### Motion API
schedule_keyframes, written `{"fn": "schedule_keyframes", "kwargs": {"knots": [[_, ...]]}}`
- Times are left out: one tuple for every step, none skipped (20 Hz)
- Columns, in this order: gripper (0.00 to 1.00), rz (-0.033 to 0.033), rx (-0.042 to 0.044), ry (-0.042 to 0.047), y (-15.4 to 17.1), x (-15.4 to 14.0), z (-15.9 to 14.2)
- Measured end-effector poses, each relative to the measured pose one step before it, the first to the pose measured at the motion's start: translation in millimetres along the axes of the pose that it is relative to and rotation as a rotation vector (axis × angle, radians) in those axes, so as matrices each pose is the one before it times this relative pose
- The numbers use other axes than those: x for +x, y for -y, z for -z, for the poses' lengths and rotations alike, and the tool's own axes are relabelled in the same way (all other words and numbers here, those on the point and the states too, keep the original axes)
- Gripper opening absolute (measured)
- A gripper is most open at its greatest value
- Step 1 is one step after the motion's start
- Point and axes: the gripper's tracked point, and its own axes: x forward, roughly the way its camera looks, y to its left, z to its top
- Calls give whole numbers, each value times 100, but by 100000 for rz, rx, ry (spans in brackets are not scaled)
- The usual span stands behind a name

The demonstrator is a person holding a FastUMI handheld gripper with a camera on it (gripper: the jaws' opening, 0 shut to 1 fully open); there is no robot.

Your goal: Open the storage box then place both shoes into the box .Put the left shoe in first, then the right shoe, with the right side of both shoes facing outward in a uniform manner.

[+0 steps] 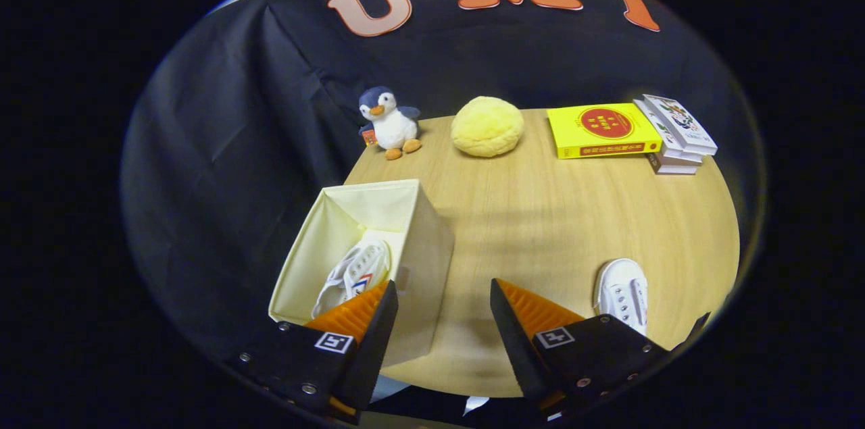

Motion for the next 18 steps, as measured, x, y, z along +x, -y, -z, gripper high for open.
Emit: {"fn": "schedule_keyframes", "kwargs": {"knots": [[86, 1900, -633, 839, 1920, -631, 663], [87, 2780, -440, 965, 2042, -346, 602], [90, 3558, -742, 223, 2416, -303, 704], [90, 4252, 5, -303, 2492, -193, 962], [92, 4172, 75, -1410, 2575, -220, 1102], [92, 3435, 454, -1091, 1811, -71, 1213], [92, 2772, -413, -333, 1949, 42, 813], [92, 3018, -980, -190, 1951, 108, 916], [92, 2597, -1263, -495, 1785, 151, 771], [92, 1838, -629, -928, 1388, 133, 971], [92, 726, -291, -958, 1047, 209, 816], [92, 340, 44, -667, 916, 263, 741], [92, -47, -236, -815, 775, 217, 771], [91, -402, -685, -1105, 592, 316, 918], [90, -494, -1264, -797, 410, 334, 783], [89, -295, -1608, -1133, 335, 542, 811], [88, -227, -929, -1048, 232, 527, 673], [87, -781, -11, -691, 10, 574, 459]]}}
